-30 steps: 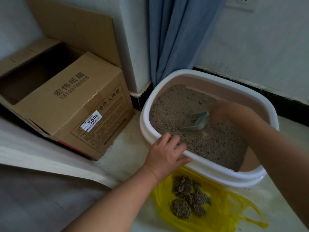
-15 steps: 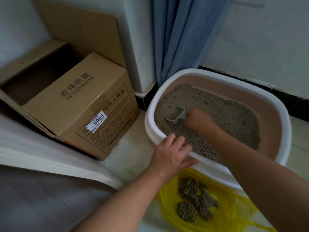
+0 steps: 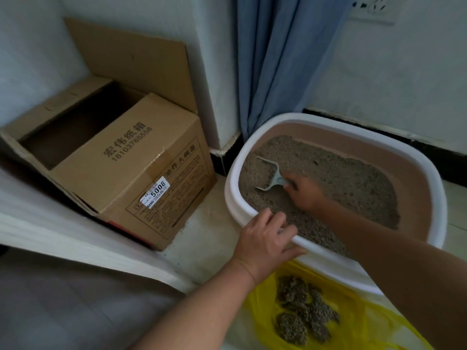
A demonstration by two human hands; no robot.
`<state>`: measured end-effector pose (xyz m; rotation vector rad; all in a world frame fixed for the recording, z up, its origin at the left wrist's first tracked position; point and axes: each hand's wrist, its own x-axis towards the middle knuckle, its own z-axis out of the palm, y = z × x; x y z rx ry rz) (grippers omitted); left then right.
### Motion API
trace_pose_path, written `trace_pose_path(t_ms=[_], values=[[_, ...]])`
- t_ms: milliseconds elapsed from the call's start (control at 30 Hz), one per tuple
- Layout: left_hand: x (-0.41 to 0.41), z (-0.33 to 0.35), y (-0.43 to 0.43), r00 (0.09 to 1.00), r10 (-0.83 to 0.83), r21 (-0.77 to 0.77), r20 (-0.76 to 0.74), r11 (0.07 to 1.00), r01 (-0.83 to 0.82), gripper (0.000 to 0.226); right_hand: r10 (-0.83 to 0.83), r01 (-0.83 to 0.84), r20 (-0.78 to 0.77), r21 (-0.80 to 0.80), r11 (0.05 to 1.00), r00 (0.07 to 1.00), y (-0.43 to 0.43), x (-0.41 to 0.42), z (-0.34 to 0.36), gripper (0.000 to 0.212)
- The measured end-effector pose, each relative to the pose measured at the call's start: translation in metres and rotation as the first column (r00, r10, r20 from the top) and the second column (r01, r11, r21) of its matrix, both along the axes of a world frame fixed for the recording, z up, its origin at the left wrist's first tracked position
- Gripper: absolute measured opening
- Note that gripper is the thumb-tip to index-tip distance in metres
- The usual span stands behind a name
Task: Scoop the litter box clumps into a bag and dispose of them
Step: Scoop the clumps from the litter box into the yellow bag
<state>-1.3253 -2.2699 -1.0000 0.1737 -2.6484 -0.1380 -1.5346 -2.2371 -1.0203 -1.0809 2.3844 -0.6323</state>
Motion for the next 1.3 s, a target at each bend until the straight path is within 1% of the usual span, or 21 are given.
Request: trace_pose_path(t_ms=[67, 200, 333, 367, 500, 633, 767, 833, 900, 933, 1067, 1167, 1300], values=[[0.000, 0.001, 0.000, 1.000, -0.003, -0.016, -0.002, 1.000, 0.003, 0.043, -0.007, 0.007, 0.036, -0.006, 1.000, 0.999, 0.003, 0.004, -0.002, 0.041], [0.000, 0.002, -0.001, 1.000, -0.003, -0.030, 0.009, 1.000, 0.003, 0.043, -0.039, 0.044, 0.078, -0.072, 0.996, 0.996, 0.010, 0.009, -0.002, 0.040], [0.001, 0.004, 0.000, 1.000, -0.009, -0.028, 0.026, 1.000, 0.010, 0.041, -0.163, 0.182, 0.141, -0.133, 0.974, 0.976, 0.028, 0.007, 0.006, 0.036], [0.001, 0.004, 0.000, 0.999, -0.011, -0.032, 0.031, 0.999, 0.012, 0.041, -0.176, 0.194, 0.142, -0.129, 0.972, 0.974, 0.036, 0.005, 0.008, 0.036], [0.001, 0.007, -0.001, 0.998, -0.013, -0.050, 0.055, 0.999, 0.016, 0.040, -0.163, 0.167, 0.057, -0.073, 0.983, 0.985, 0.074, -0.006, 0.018, 0.038], [0.001, 0.010, -0.001, 0.997, -0.020, -0.043, 0.073, 0.999, 0.023, 0.042, -0.162, 0.164, 0.036, -0.060, 0.985, 0.986, 0.104, -0.010, 0.031, 0.034], [0.003, 0.013, 0.002, 0.994, -0.014, -0.034, 0.104, 0.999, 0.018, 0.046, -0.147, 0.145, -0.037, -0.056, 0.988, 0.988, 0.123, -0.007, 0.040, 0.033], [0.004, 0.016, 0.004, 0.992, 0.001, -0.033, 0.128, 0.999, 0.004, 0.048, -0.162, 0.159, -0.046, -0.061, 0.985, 0.986, 0.131, -0.005, 0.044, 0.029], [0.005, 0.018, 0.007, 0.991, 0.016, -0.022, 0.135, 1.000, -0.014, 0.047, -0.148, 0.147, -0.048, -0.031, 0.989, 0.988, 0.138, -0.002, 0.047, 0.027], [0.006, 0.018, 0.008, 0.991, 0.021, -0.018, 0.133, 1.000, -0.019, 0.045, -0.153, 0.153, -0.045, -0.017, 0.988, 0.987, 0.143, -0.001, 0.049, 0.027], [0.007, 0.021, 0.012, 0.991, 0.029, -0.006, 0.132, 1.000, -0.028, 0.041, -0.267, 0.268, -0.075, 0.004, 0.963, 0.961, 0.157, -0.004, 0.052, 0.036], [0.007, 0.022, 0.012, 0.989, 0.022, -0.006, 0.143, 1.000, -0.021, 0.041, -0.298, 0.300, -0.083, 0.021, 0.954, 0.951, 0.160, -0.007, 0.048, 0.042], [0.007, 0.020, 0.010, 0.987, 0.014, -0.026, 0.159, 1.000, -0.010, 0.042, -0.328, 0.330, -0.068, 0.026, 0.944, 0.942, 0.160, -0.011, 0.040, 0.042]])
